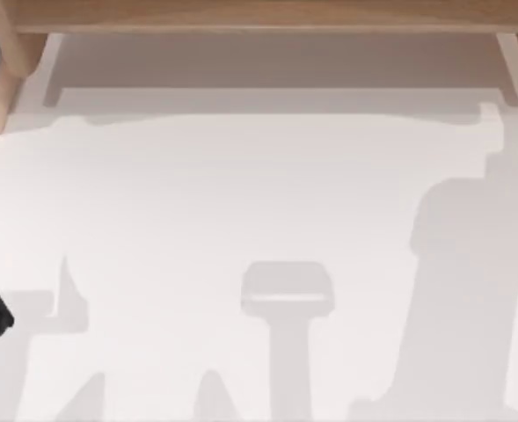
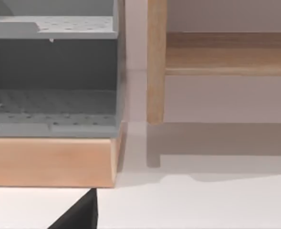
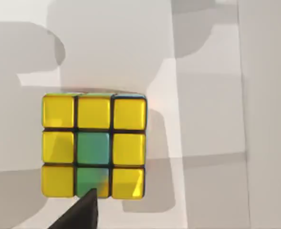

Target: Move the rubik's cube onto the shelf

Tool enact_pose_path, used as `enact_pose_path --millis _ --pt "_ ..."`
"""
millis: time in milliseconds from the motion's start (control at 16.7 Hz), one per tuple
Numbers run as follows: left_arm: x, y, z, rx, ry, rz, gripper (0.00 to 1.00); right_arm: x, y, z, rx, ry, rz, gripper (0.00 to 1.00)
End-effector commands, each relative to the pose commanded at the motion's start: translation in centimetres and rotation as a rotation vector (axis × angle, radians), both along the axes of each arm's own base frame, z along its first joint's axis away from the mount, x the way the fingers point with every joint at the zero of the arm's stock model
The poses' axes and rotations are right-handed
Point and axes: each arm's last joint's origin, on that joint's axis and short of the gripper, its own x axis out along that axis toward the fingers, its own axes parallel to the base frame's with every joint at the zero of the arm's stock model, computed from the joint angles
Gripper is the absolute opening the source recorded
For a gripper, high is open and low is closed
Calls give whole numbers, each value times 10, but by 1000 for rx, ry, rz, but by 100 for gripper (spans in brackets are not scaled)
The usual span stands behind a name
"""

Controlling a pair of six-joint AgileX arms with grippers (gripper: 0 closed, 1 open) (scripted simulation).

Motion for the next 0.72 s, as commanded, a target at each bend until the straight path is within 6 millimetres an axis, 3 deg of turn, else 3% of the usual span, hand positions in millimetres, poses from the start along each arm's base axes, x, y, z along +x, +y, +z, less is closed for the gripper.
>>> enact_pose_path --millis 120,300,720 --pt "0 0 0 0 0 0 100 13 29 -12 13 94 -15 100" --pt "0 0 0 0 0 0 100 25 52 -35 17 189 -30 100" --pt "0 0 0 0 0 0 100 26 53 -38 19 199 -34 100"
